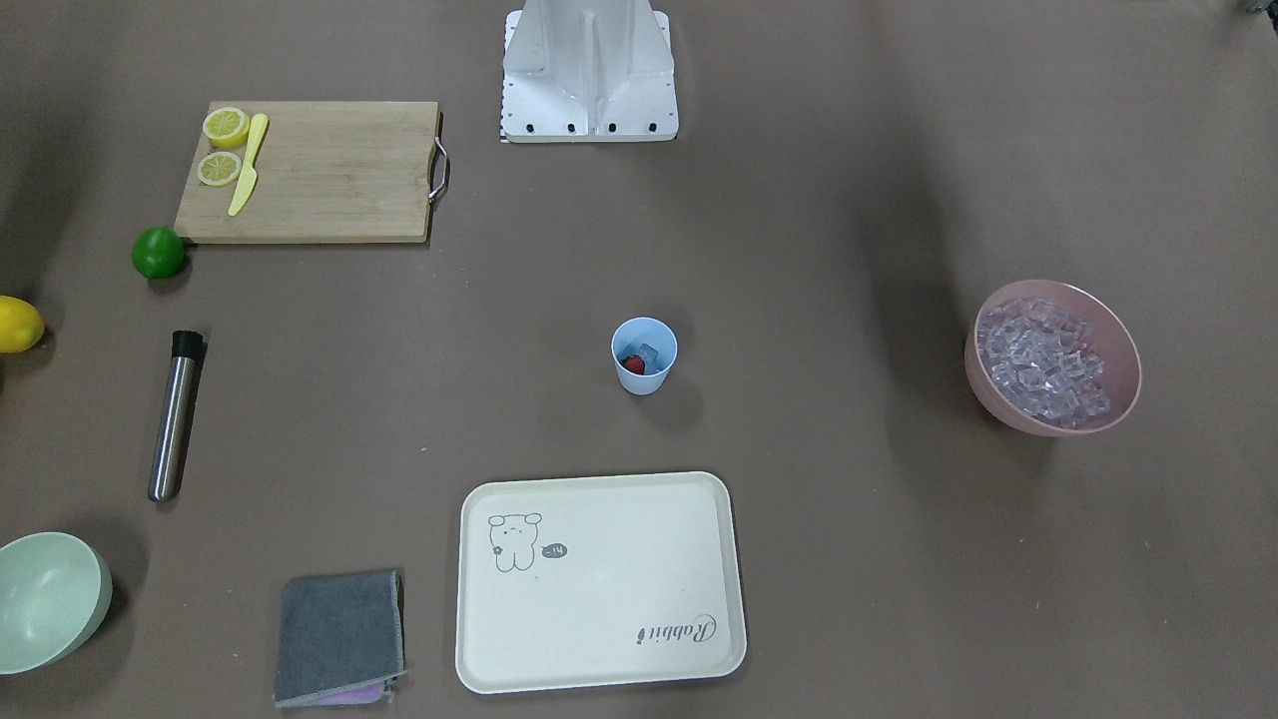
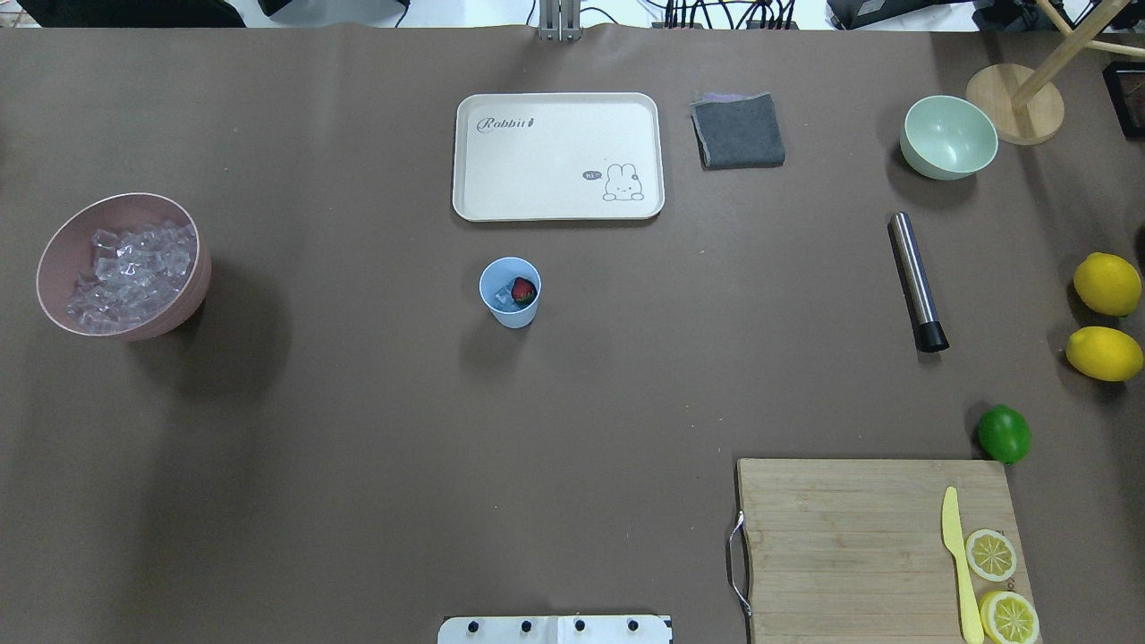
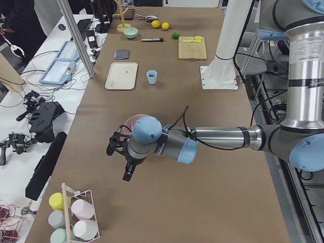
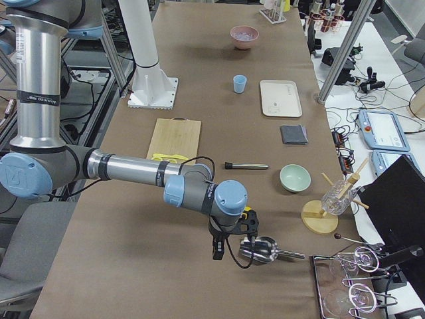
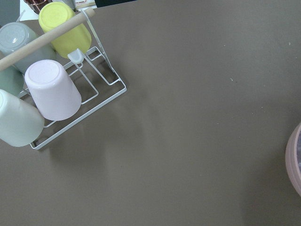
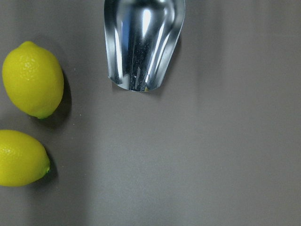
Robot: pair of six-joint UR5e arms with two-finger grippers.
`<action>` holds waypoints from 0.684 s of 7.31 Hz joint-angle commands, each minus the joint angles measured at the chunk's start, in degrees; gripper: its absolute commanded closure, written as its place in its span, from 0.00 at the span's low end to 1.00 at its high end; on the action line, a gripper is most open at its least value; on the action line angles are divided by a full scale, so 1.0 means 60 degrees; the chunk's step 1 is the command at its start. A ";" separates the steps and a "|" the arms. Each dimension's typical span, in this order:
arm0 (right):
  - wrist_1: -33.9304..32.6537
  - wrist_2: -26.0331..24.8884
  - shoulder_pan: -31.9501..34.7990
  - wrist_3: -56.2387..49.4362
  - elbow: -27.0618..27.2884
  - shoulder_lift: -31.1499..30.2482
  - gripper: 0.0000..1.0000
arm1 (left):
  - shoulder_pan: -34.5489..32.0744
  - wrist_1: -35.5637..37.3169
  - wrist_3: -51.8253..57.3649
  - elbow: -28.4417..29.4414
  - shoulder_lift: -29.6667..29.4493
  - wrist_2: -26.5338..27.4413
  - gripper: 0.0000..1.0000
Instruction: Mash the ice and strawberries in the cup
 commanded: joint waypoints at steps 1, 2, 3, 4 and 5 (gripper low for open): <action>0.0005 0.0002 0.0010 -0.0003 0.0035 0.0015 0.00 | 0.0000 0.0006 0.0001 0.0015 0.0006 0.0008 0.02; 0.0005 0.0002 0.0010 0.0012 0.0035 0.0030 0.00 | 0.0000 0.0006 0.0001 0.0015 -0.0009 0.0008 0.02; 0.0005 0.0002 0.0010 0.0012 0.0035 0.0030 0.00 | 0.0000 -0.0008 0.0001 0.0000 -0.0023 0.0008 0.02; 0.0005 0.0002 0.0024 -0.0003 0.0035 0.0059 0.00 | 0.0000 -0.0008 0.0001 -0.0014 -0.0052 0.0008 0.02; 0.0005 0.0002 0.0053 -0.0003 0.0020 0.0059 0.00 | 0.0000 -0.0008 -0.0013 -0.0015 -0.0082 0.0022 0.02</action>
